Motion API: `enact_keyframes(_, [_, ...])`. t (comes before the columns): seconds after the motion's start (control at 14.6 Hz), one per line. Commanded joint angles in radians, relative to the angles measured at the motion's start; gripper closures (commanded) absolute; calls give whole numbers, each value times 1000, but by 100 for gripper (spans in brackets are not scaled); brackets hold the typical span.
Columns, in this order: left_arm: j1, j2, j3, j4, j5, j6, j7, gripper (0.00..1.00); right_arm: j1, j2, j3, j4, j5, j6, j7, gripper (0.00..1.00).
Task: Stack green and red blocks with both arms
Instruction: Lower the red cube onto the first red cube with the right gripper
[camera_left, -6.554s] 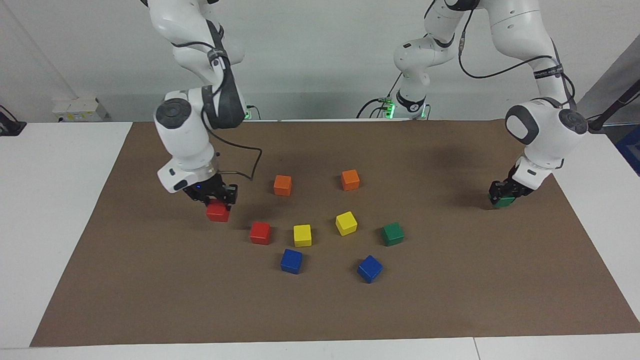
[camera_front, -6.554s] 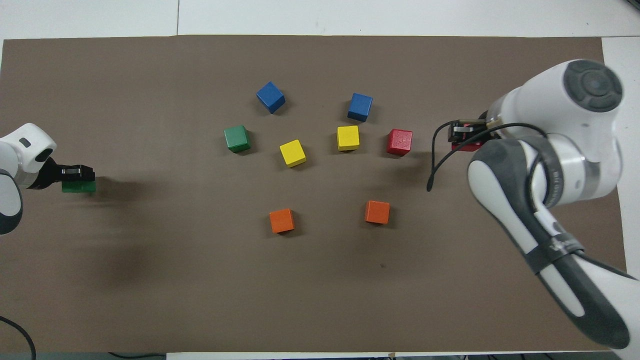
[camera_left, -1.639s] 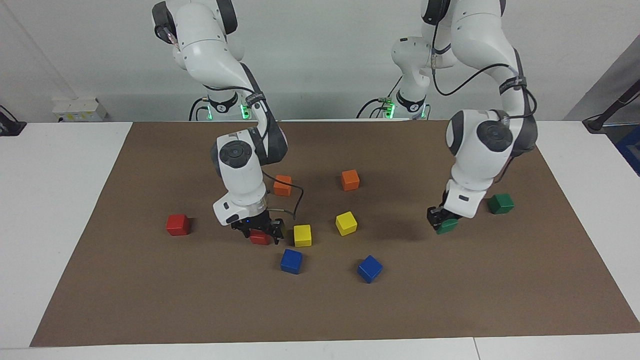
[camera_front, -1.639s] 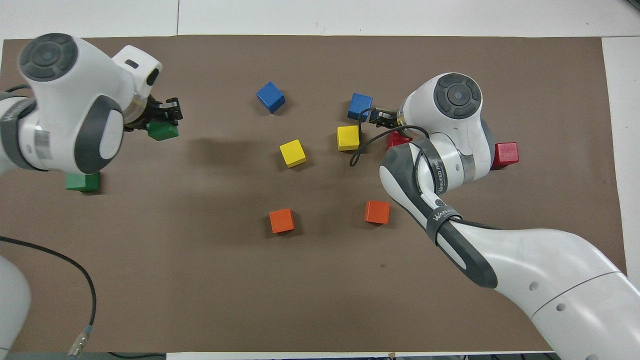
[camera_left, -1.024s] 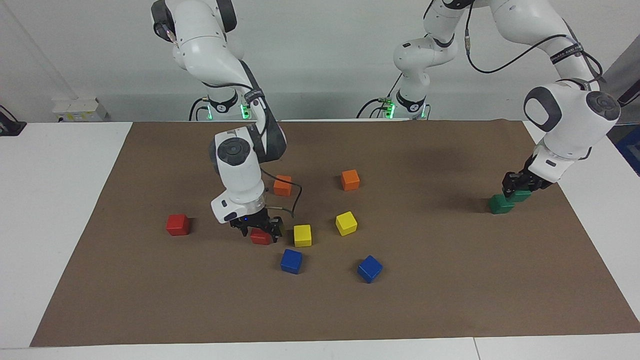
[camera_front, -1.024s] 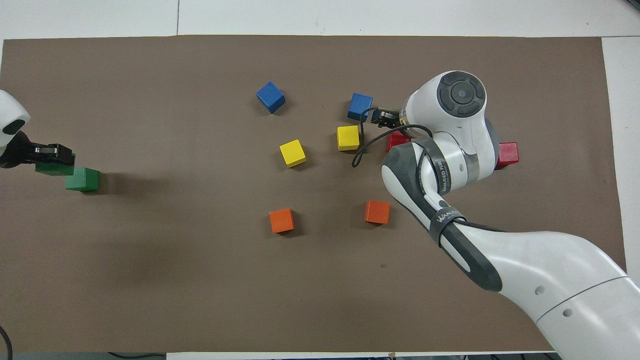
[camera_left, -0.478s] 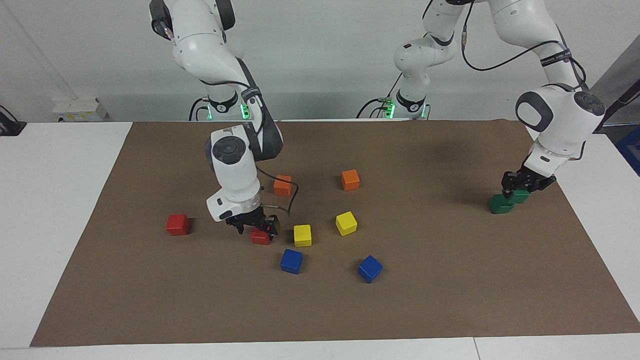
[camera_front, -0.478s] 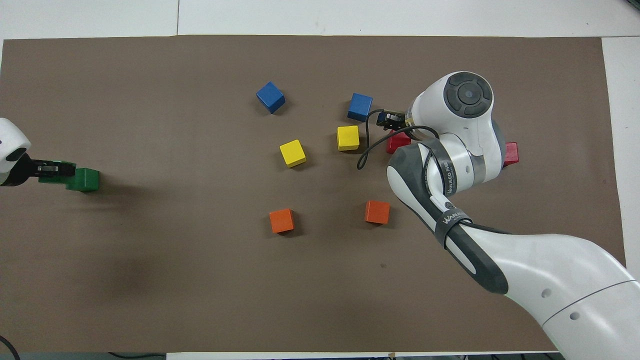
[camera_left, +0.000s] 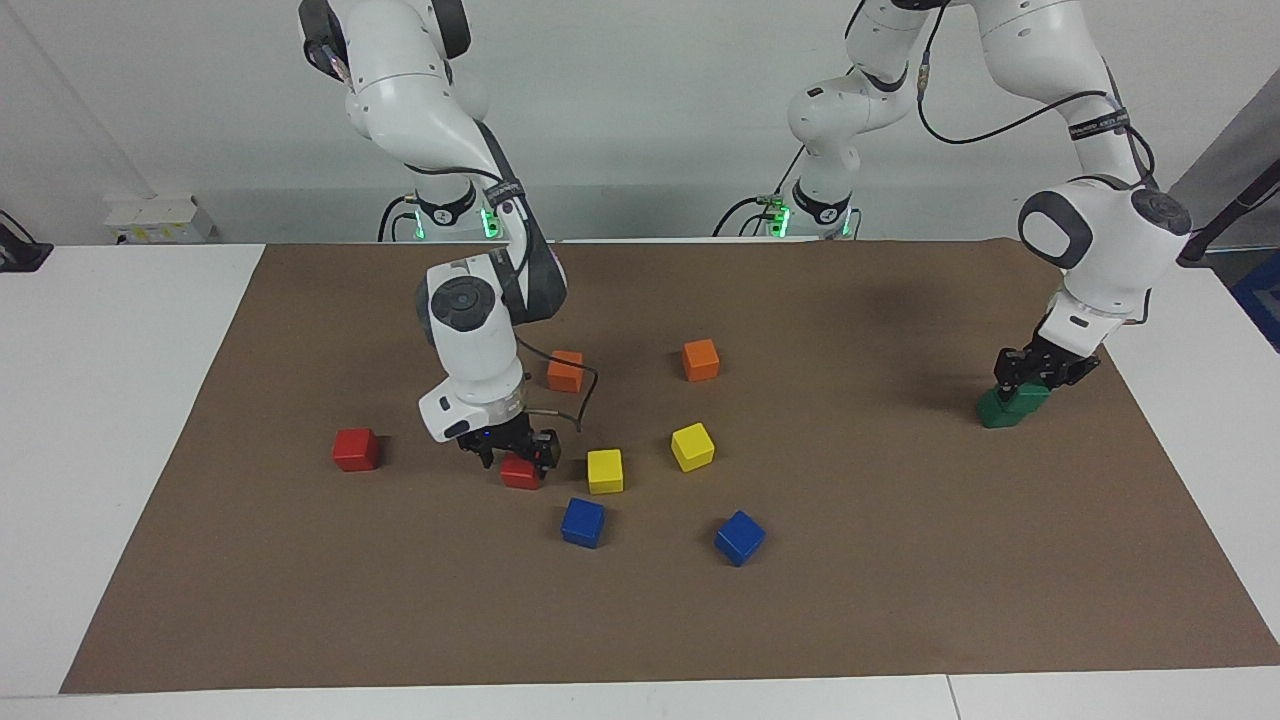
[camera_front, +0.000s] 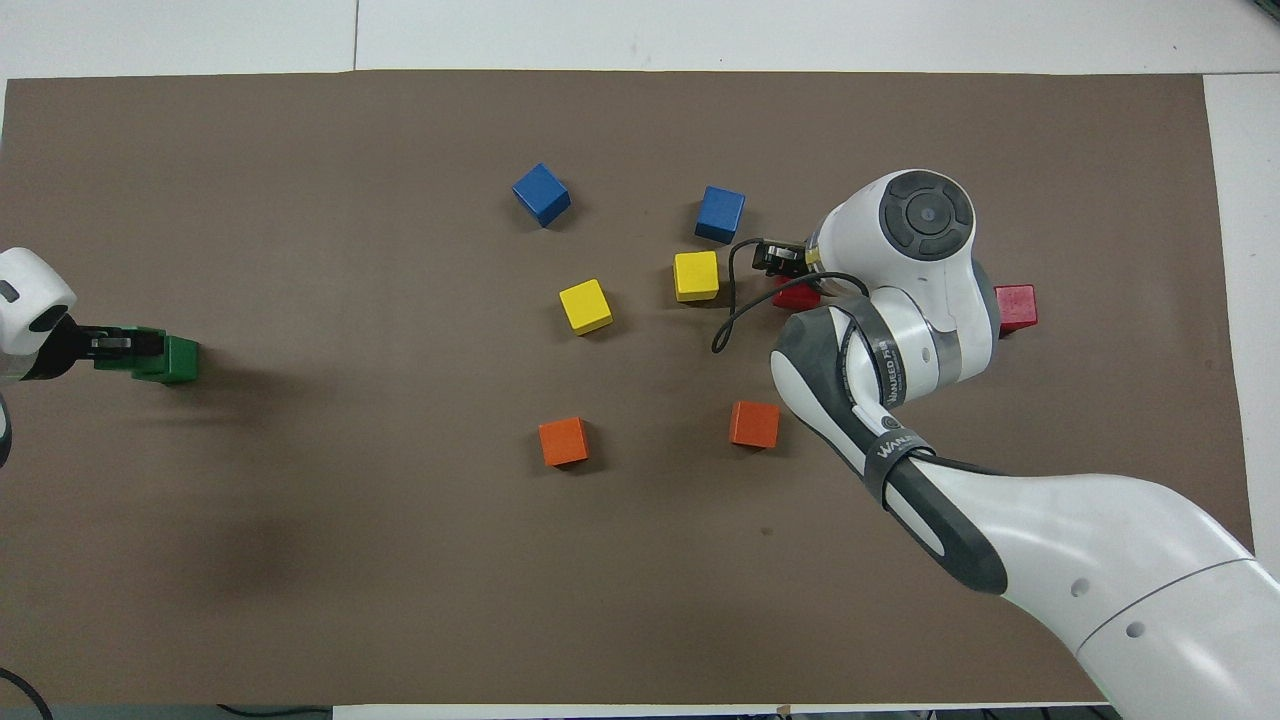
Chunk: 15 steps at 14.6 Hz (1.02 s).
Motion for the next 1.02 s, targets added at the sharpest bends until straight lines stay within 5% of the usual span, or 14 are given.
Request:
enact_keyframes(0.0, [14,-24,-5,-46,-26,41,26,100,-10,-35,5,-43,-10,10,-55,100])
enact_keyframes(0.34, [14,-15,-5,-55,-26,61,24,100,-134,-67,-1,106,-13,-211,-330,100])
enact_keyframes(0.61, [14,-12,-4,-53,-26,62,27,100,-262,-124,-1,94,-12,-273,-573,100])
enact_keyframes(0.68, [14,-11,-4,-53,-26,62,29,77,-295,-133,0,79,-10,-273,-627,100])
enact_keyframes(0.75, [14,-11,-4,-53,-26,62,30,14,-335,-138,0,57,-5,-267,-688,100])
enact_keyframes(0.82, [14,-11,-4,-53,-26,62,30,0,-366,-153,2,27,2,-254,-737,100])
enact_keyframes(0.96, [14,-11,-4,-50,-26,61,30,0,-385,-159,2,5,8,-242,-749,100])
